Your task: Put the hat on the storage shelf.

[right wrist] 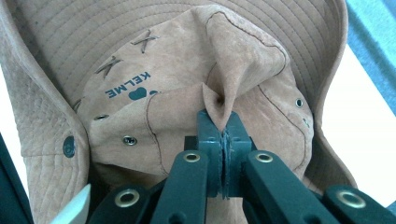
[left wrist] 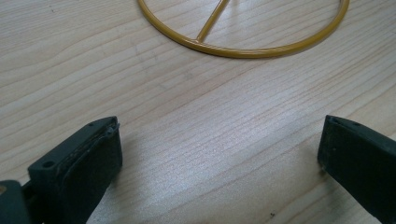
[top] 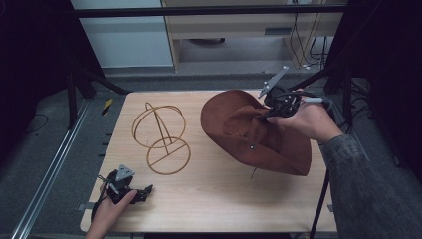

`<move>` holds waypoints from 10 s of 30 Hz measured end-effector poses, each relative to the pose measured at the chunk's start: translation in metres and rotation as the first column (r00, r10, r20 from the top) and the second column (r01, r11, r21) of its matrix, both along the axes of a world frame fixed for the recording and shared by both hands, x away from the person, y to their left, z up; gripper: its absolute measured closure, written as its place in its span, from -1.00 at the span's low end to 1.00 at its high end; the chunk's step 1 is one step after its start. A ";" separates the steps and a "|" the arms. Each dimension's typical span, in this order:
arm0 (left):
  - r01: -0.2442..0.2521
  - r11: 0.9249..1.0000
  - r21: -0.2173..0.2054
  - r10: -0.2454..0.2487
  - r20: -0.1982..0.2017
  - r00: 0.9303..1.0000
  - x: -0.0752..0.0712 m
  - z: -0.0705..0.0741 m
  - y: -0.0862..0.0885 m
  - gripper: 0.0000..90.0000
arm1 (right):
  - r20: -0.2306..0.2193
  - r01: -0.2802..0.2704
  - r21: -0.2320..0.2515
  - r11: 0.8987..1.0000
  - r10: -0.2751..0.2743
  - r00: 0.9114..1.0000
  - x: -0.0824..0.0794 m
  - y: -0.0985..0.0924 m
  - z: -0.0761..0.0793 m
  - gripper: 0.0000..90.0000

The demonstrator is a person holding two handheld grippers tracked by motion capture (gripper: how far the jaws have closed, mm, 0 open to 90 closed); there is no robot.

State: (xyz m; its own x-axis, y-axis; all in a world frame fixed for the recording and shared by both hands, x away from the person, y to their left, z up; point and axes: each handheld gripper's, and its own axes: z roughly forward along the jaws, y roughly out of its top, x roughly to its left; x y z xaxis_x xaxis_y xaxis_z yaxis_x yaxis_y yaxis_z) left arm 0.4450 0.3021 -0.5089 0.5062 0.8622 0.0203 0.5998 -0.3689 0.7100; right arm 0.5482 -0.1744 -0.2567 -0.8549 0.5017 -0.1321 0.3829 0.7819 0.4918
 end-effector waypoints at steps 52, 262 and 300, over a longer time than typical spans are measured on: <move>0.002 1.000 0.002 -0.002 -0.002 1.000 0.000 0.000 0.000 -1.00 | 0.149 -0.066 0.133 0.989 0.046 0.988 -0.010 0.053 0.080 0.97; 0.003 1.000 0.006 -0.003 0.002 1.000 0.000 0.000 0.000 -1.00 | 0.116 -0.207 0.284 0.936 0.181 0.977 0.019 0.264 0.038 0.54; 0.033 0.999 0.011 -0.033 0.011 0.999 -0.001 0.000 0.001 -1.00 | 0.115 -0.173 0.317 0.932 0.143 0.983 0.018 0.233 0.039 0.43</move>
State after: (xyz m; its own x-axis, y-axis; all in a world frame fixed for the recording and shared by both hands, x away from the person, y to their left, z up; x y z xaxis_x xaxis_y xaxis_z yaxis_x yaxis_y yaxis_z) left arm 0.4445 0.3030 -0.5087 0.5340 0.8447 0.0358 0.5789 -0.3962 0.7127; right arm 0.5659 0.0586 -0.2178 -0.9190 0.3892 -0.0638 0.2105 0.6209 0.7551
